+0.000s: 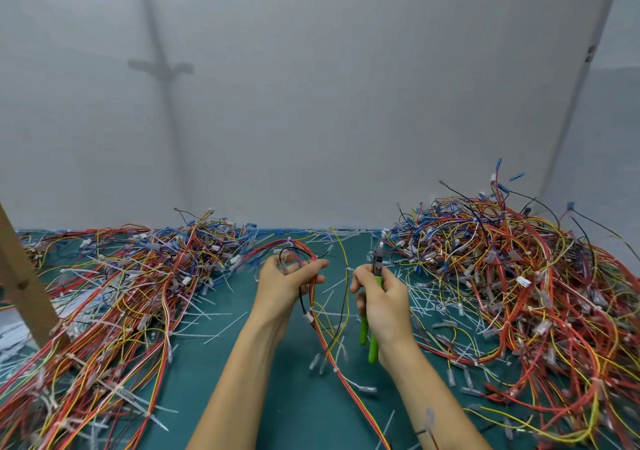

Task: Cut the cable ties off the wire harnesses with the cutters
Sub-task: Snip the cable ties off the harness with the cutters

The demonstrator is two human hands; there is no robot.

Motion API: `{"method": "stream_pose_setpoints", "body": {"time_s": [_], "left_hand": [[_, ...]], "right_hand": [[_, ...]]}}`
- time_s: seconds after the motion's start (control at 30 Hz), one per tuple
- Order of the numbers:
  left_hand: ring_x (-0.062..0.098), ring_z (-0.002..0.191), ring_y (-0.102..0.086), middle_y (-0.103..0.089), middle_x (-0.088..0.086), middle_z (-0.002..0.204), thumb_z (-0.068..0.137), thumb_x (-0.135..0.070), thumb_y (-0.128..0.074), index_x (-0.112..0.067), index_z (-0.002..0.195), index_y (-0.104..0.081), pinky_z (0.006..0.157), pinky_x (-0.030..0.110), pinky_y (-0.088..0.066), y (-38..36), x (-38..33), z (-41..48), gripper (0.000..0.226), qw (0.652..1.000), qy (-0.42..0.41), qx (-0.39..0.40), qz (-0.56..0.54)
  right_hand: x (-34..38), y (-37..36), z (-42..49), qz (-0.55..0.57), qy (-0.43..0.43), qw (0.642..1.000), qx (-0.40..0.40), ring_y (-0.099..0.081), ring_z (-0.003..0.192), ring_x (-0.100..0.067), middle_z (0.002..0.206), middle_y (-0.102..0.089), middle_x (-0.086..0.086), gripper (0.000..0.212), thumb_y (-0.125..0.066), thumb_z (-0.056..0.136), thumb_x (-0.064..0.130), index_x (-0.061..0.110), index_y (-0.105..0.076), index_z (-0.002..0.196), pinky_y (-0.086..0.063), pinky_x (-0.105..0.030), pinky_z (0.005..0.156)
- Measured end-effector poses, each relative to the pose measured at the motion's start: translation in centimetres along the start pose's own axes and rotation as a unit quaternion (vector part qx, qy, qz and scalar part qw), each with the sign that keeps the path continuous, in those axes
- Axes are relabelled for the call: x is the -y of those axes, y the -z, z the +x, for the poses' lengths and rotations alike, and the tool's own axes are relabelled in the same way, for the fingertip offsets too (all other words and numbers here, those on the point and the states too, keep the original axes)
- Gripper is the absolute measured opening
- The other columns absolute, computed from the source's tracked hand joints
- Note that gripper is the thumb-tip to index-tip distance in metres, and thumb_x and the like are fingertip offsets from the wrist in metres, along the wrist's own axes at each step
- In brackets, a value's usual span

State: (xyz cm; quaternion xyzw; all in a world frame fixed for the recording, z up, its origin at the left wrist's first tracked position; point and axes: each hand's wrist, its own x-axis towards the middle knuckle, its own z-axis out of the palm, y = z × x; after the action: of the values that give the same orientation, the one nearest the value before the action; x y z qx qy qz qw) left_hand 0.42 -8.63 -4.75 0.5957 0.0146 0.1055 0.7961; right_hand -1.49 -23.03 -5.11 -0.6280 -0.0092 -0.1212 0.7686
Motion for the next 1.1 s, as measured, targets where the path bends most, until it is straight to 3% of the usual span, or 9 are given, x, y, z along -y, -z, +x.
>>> {"method": "stream_pose_setpoints", "body": {"time_s": [0.1, 0.2, 0.33, 0.47, 0.57, 0.67, 0.77, 0.93, 1.1], "left_hand": [[0.009, 0.064, -0.065, -0.071, -0.003, 0.075, 0.07, -0.01, -0.081, -0.003, 0.105, -0.064, 0.05, 0.015, -0.04, -0.1, -0.2, 0.0, 0.04, 0.995, 0.066, 0.019, -0.067], [0.003, 0.062, -0.06, -0.066, -0.007, 0.075, 0.059, -0.021, -0.08, -0.009, 0.093, -0.079, 0.052, 0.017, -0.038, 0.0, 0.1, -0.1, 0.036, 0.985, 0.116, 0.057, -0.115], [0.004, 0.055, -0.044, -0.064, -0.005, 0.07, 0.087, -0.009, -0.064, -0.005, 0.099, -0.071, 0.053, 0.02, -0.042, -0.3, 0.5, -0.2, 0.013, 0.988, 0.095, 0.091, -0.084], [0.007, 0.054, -0.041, -0.07, -0.001, 0.073, 0.1, -0.014, -0.051, 0.005, 0.106, -0.059, 0.051, 0.017, -0.038, -1.1, 0.5, -0.6, 0.022, 0.996, 0.011, 0.073, 0.048], [0.011, 0.058, -0.049, -0.075, 0.009, 0.087, 0.102, -0.02, -0.049, -0.01, 0.101, -0.049, 0.05, 0.02, -0.037, -1.6, 0.4, -0.8, 0.009, 0.995, -0.02, 0.066, 0.077], [0.013, 0.078, -0.068, -0.076, 0.006, 0.1, 0.097, -0.021, -0.059, -0.018, 0.11, -0.039, 0.058, 0.022, -0.045, -1.5, 0.5, -1.0, 0.024, 0.992, -0.016, 0.097, 0.077], [0.02, 0.085, -0.071, -0.076, 0.01, 0.096, 0.086, -0.015, -0.073, -0.016, 0.117, -0.042, 0.062, 0.024, -0.048, -1.3, 0.5, -1.0, 0.044, 0.991, -0.01, 0.095, 0.094], [0.015, 0.069, -0.069, -0.074, 0.016, 0.086, 0.084, -0.003, -0.072, -0.002, 0.12, -0.042, 0.056, 0.019, -0.049, -1.4, 0.5, -1.0, 0.047, 0.997, -0.012, 0.055, 0.054], [0.013, 0.065, -0.07, -0.072, 0.012, 0.076, 0.085, 0.005, -0.066, 0.008, 0.11, -0.055, 0.056, 0.015, -0.054, -1.2, 0.2, -0.6, 0.027, 0.995, 0.012, -0.002, -0.101]], "right_hand": [[0.1, 0.1, 0.0, 0.009, 0.001, 1.0, -0.01, -0.04, 0.05, -0.01, 0.061, -0.055, 0.003, 0.016, -0.057, 0.094, 0.008, 0.011, -0.056, 0.079, -0.035, -0.02, 0.048], [0.1, 0.1, -0.1, 0.016, 0.006, 1.0, -0.017, -0.041, 0.051, -0.01, 0.062, -0.056, 0.002, 0.016, -0.058, 0.095, 0.011, 0.011, -0.058, 0.079, -0.036, -0.022, 0.05], [0.0, 0.1, 0.0, 0.027, 0.003, 0.999, -0.025, -0.043, 0.049, -0.009, 0.061, -0.057, 0.003, 0.014, -0.06, 0.095, 0.011, 0.012, -0.059, 0.08, -0.038, -0.021, 0.05], [-0.2, 0.3, 0.3, 0.017, 0.012, 0.999, -0.029, -0.044, 0.048, -0.009, 0.06, -0.058, 0.002, 0.012, -0.061, 0.094, 0.01, 0.01, -0.06, 0.083, -0.039, -0.019, 0.048], [-0.6, 0.3, 0.3, -0.015, 0.018, 0.999, -0.023, -0.047, 0.05, -0.008, 0.06, -0.059, 0.002, 0.012, -0.062, 0.093, 0.011, 0.011, -0.06, 0.082, -0.04, -0.019, 0.049], [-0.9, 0.1, 0.3, -0.047, 0.025, 0.998, -0.015, -0.048, 0.051, -0.011, 0.059, -0.059, 0.003, 0.015, -0.063, 0.092, 0.011, 0.013, -0.061, 0.078, -0.042, -0.024, 0.051], [-1.0, 0.0, 0.2, -0.063, 0.028, 0.997, -0.015, -0.048, 0.051, -0.014, 0.06, -0.06, 0.002, 0.018, -0.064, 0.092, 0.011, 0.014, -0.061, 0.074, -0.041, -0.029, 0.052], [-0.9, 0.1, 0.0, -0.019, 0.005, 1.0, -0.003, -0.051, 0.05, -0.01, 0.059, -0.062, 0.003, 0.018, -0.069, 0.089, 0.014, 0.013, -0.063, 0.073, -0.042, -0.02, 0.048], [-0.8, -0.2, -0.4, -0.032, -0.024, 0.997, 0.067, -0.055, 0.048, -0.013, 0.064, -0.066, -0.006, 0.019, -0.073, 0.084, 0.01, 0.011, -0.059, 0.071, -0.043, -0.018, 0.045]]}}
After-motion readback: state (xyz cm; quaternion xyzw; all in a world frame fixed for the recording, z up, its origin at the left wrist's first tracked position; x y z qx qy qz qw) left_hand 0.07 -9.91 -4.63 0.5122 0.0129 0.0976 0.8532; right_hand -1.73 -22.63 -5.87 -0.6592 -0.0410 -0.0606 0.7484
